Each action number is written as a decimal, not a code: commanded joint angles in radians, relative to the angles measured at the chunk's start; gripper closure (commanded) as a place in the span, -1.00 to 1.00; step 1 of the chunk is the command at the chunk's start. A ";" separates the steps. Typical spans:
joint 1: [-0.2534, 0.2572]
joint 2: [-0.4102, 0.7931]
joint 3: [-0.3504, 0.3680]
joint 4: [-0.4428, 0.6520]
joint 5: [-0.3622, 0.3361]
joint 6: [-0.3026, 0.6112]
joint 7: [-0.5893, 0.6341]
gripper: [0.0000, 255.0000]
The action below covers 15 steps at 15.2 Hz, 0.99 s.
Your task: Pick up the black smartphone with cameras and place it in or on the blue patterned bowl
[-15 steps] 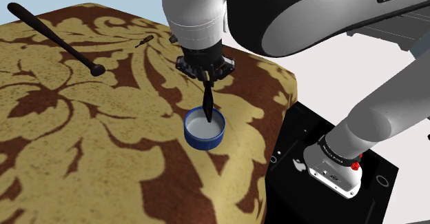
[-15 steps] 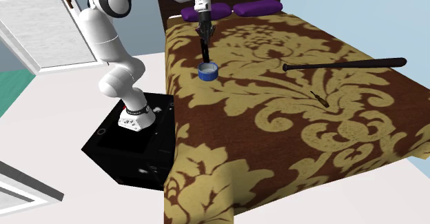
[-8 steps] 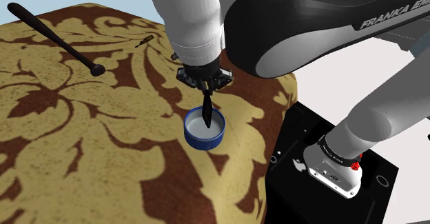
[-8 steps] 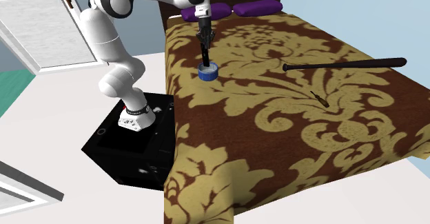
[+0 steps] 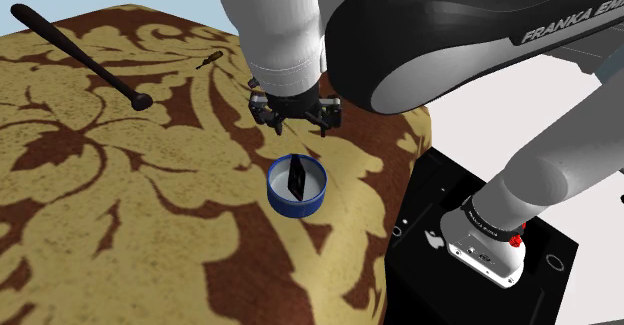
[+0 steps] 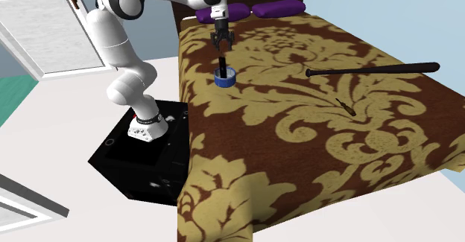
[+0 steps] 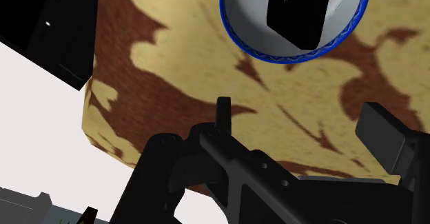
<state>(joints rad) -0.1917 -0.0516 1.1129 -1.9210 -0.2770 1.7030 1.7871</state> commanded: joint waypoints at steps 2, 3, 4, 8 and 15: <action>0.000 0.000 0.000 0.000 0.000 0.000 0.000 -1.00; 0.000 0.000 0.000 0.000 0.000 0.000 0.000 -1.00; 0.004 0.009 0.007 0.036 -0.004 -0.035 0.004 -1.00; 0.022 0.053 0.033 0.148 -0.033 -0.140 0.027 -1.00; 0.022 0.053 0.033 0.148 -0.033 -0.140 0.027 -1.00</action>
